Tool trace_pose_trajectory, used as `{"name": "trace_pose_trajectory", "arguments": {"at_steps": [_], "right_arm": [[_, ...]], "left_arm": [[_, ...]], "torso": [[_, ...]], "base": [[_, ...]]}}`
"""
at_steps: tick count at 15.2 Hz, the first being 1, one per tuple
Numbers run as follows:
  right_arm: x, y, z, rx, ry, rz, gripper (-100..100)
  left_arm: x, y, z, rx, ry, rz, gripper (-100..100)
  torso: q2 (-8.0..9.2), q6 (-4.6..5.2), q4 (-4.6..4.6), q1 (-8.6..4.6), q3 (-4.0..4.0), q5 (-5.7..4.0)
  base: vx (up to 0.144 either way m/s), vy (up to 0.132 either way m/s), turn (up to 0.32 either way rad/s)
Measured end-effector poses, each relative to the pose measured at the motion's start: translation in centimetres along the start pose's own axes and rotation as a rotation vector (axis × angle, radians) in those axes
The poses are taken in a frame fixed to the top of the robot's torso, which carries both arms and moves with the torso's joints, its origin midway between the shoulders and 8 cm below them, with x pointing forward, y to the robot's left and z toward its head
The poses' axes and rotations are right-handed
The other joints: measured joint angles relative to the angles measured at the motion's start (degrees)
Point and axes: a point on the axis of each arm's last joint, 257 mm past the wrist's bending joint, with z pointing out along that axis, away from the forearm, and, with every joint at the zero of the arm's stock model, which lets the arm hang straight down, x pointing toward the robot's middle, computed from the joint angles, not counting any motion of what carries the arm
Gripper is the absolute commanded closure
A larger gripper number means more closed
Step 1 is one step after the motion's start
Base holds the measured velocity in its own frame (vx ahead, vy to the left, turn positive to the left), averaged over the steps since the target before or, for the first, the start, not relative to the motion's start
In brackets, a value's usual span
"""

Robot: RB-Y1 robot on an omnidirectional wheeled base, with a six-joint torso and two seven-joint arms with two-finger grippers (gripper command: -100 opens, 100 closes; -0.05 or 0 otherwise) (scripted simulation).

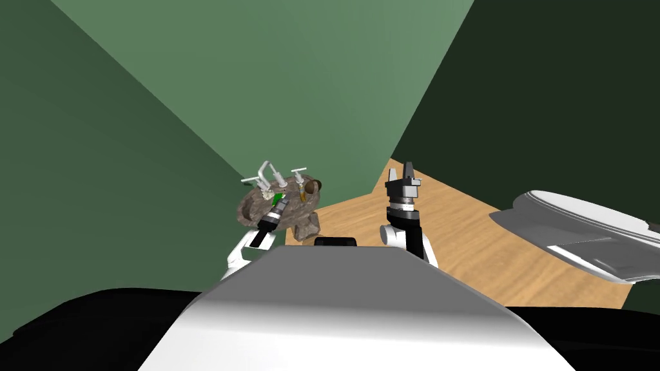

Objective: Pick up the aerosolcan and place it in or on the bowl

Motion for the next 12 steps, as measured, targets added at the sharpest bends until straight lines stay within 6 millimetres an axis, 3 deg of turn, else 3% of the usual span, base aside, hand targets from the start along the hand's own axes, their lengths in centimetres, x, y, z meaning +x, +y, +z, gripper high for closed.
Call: {"name": "trace_pose_trajectory", "arguments": {"at_steps": [12], "right_arm": [[0.0,0.0,0.0,0.000,0.000,0.000,0]], "left_arm": [[1.3,8.4,-0.7,-0.144,0.146,0.291,-100]], "torso": [[0.00,-0.01,0.00,-0.02,0.00,0.00]], "base": [[0.031,-0.062,-0.073]]}}
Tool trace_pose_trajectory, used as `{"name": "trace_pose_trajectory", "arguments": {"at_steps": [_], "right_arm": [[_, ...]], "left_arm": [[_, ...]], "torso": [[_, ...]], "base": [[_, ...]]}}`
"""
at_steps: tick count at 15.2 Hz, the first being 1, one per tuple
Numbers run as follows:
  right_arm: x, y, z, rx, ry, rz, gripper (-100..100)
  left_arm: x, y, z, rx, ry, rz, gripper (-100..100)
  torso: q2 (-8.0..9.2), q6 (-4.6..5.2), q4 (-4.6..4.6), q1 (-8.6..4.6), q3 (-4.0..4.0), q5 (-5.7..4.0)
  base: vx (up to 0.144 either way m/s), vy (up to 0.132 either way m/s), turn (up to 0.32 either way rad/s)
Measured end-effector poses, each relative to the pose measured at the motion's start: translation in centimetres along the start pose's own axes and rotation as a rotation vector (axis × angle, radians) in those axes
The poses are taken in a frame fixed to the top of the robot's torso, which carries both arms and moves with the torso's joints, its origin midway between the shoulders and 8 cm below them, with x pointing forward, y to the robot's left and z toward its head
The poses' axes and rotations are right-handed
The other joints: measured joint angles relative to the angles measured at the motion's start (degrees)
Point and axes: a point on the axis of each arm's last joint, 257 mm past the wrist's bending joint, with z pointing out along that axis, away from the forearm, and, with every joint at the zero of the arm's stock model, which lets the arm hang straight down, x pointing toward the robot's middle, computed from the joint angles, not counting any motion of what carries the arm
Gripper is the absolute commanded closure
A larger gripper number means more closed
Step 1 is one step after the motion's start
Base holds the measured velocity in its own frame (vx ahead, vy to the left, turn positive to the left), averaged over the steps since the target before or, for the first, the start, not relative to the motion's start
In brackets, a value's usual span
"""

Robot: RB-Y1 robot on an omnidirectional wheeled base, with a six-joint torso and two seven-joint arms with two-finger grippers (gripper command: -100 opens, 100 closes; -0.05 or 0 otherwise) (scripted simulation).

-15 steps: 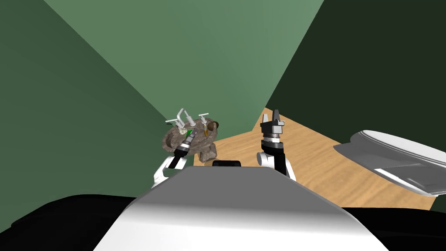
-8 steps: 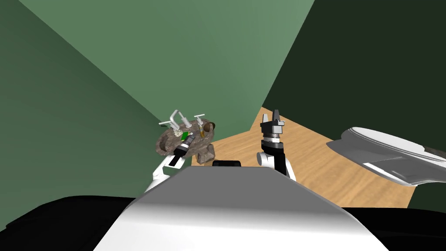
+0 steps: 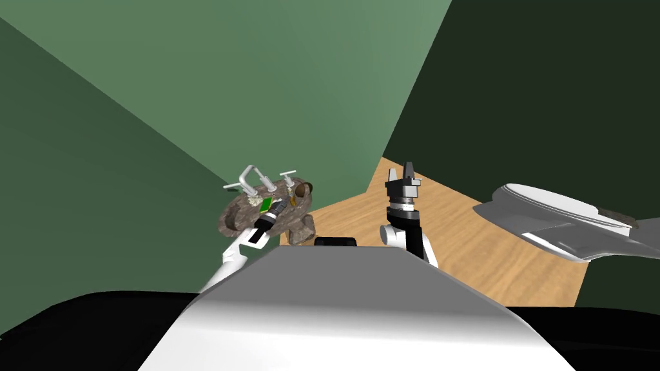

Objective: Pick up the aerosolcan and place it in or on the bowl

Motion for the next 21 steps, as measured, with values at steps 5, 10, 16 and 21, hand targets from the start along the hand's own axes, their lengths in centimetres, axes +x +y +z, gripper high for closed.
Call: {"name": "trace_pose_trajectory", "arguments": {"at_steps": [5,10,16,21], "right_arm": [[0.0,0.0,0.0,0.000,0.000,0.000,0],[0.0,0.0,0.0,0.000,0.000,0.000,0],[0.0,0.0,0.0,0.000,0.000,0.000,0],[0.0,0.0,0.0,0.000,0.000,0.000,0]], "left_arm": [[1.0,3.9,0.1,-0.068,0.065,0.139,-100],[1.2,6.5,0.0,-0.111,0.103,0.225,-100],[1.2,6.6,0.0,-0.111,0.104,0.228,100],[-0.5,7.4,-0.4,-0.124,0.107,0.235,100]], "torso": [[0.00,0.00,0.00,-0.05,0.00,-0.02],[0.10,-0.02,0.02,0.05,0.06,0.00],[0.16,-0.03,0.04,0.26,0.09,0.09],[-0.10,0.16,0.13,-0.05,0.02,-0.08]], "base": [[0.029,-0.074,-0.082],[0.011,-0.046,-0.036],[0.000,-0.001,0.000],[0.035,-0.059,-0.028]]}}
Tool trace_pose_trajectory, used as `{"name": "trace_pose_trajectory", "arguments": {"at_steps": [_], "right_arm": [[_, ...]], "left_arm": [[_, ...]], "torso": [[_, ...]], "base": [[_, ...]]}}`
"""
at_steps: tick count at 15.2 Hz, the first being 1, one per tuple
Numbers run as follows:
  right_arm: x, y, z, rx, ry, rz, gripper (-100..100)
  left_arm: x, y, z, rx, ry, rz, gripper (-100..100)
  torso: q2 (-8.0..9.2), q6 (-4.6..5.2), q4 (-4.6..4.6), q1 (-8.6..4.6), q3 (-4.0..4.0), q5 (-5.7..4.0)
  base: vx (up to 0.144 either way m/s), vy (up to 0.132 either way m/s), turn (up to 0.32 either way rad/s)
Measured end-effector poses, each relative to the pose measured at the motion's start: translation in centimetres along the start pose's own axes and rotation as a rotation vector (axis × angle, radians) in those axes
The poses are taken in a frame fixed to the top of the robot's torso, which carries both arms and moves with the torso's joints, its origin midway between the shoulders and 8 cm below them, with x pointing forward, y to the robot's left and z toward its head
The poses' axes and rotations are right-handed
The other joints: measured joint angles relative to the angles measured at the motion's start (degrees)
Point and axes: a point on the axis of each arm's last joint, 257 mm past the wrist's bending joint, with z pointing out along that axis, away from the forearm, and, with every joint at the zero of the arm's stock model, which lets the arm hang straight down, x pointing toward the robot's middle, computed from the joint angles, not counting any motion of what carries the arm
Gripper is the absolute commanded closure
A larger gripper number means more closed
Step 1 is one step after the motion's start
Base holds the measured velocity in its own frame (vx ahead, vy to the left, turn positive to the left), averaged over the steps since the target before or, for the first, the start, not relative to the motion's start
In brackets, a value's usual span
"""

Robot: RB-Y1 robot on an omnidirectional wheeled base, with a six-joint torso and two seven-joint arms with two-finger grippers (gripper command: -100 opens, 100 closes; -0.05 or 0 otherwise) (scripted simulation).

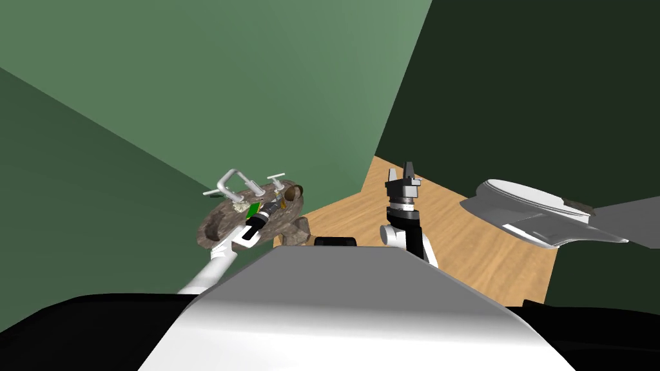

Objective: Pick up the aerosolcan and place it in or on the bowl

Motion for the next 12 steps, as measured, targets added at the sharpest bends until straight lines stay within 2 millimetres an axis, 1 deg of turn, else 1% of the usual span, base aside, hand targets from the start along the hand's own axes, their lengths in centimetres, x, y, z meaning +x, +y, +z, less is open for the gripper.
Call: {"name": "trace_pose_trajectory", "arguments": {"at_steps": [5,12], "right_arm": [[0.0,0.0,0.0,0.000,0.000,0.000,0],[0.0,0.0,0.0,0.000,0.000,0.000,0]], "left_arm": [[-2.1,1.5,-0.4,-0.017,0.004,0.006,100],[-5.1,2.9,-0.5,-0.034,0.002,0.009,100]], "torso": [[-0.57,0.62,0.24,-0.39,-0.16,-0.30],[-1.41,1.54,0.50,-0.95,-0.45,-0.64]], "base": [[0.039,-0.066,-0.035],[0.044,-0.057,-0.036]]}}
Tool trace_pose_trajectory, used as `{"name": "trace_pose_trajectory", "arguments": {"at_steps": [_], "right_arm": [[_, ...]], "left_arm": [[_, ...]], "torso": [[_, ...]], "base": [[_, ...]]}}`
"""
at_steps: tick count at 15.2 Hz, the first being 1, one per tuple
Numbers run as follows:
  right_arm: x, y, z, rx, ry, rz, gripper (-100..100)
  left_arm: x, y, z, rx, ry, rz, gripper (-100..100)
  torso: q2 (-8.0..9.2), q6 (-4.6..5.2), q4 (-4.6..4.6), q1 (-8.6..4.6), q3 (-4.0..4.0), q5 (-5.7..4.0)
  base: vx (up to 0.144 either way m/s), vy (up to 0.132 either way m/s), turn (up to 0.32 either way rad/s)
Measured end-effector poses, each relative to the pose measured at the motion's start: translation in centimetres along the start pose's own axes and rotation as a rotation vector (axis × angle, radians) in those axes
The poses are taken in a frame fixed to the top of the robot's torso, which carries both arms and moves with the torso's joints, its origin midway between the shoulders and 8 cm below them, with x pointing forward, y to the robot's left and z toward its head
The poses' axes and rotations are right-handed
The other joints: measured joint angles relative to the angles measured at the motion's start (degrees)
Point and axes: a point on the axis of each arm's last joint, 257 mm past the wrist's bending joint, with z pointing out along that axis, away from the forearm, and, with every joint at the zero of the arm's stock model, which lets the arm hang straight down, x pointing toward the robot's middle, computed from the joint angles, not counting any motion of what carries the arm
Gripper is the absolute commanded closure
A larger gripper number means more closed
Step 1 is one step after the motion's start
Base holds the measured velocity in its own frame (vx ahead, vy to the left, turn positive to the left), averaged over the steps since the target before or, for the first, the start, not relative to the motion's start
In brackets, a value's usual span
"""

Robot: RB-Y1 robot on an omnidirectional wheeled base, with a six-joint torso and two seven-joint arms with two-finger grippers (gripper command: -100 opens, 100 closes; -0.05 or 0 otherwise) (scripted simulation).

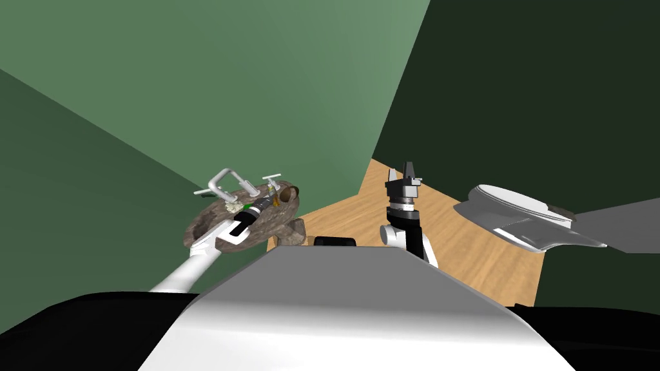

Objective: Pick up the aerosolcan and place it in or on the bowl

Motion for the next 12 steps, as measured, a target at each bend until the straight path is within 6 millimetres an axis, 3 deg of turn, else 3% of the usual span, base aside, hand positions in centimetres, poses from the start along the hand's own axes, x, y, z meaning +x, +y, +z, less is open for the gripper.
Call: {"name": "trace_pose_trajectory", "arguments": {"at_steps": [8,9,12], "right_arm": [[0.0,0.0,0.0,0.000,0.000,0.000,0],[0.0,0.0,0.0,0.000,0.000,0.000,0],[0.0,0.0,0.0,0.000,0.000,0.000,0]], "left_arm": [[-4.2,1.1,0.1,-0.017,-0.004,-0.002,100],[-4.3,1.2,0.1,-0.019,-0.005,-0.004,-100],[-4.4,1.2,0.1,-0.019,-0.005,-0.005,-100]], "torso": [[-0.49,0.42,0.05,-0.50,-0.22,-0.21],[-0.43,0.39,0.05,-0.42,-0.19,-0.19],[-0.25,0.37,0.09,-0.23,-0.09,-0.14]], "base": [[0.055,-0.070,-0.044],[0.014,-0.015,-0.001],[0.002,-0.003,0.000]]}}
